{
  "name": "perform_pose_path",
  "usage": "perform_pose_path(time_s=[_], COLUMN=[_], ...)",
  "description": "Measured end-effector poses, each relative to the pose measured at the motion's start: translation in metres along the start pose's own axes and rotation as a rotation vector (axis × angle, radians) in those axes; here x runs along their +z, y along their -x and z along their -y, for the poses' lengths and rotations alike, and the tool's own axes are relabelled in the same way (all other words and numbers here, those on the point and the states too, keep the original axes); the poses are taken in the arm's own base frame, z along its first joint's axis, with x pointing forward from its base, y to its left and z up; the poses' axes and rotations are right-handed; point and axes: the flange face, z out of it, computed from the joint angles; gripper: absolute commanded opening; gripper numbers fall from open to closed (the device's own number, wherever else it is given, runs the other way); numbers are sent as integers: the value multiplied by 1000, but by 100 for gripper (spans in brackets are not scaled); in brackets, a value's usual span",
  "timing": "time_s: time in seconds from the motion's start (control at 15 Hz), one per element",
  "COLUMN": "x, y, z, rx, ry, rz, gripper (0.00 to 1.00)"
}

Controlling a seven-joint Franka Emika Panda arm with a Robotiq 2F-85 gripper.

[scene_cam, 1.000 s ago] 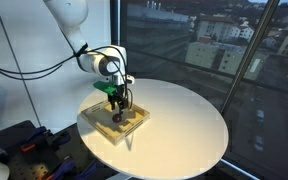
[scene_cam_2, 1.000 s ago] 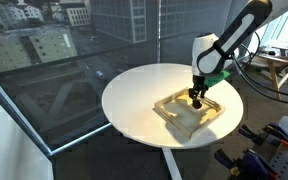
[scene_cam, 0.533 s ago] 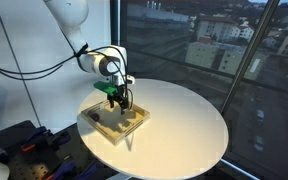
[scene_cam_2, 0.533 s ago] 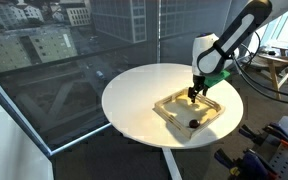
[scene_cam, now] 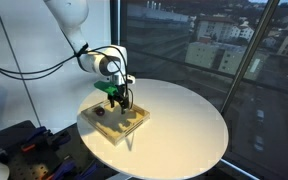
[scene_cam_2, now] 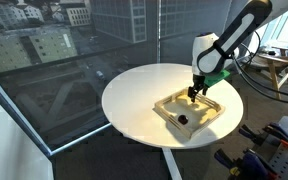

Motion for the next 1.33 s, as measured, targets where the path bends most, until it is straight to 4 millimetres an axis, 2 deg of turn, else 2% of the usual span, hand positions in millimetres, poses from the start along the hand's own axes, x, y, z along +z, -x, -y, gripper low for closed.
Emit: perform_pose_path(time_s=[0.33,1.33], x=[-12,-70], y=[-3,-2], z=[-2,-7], rx=[4,46], ry=[-2,-8], rz=[-23,-62], gripper=[100,100])
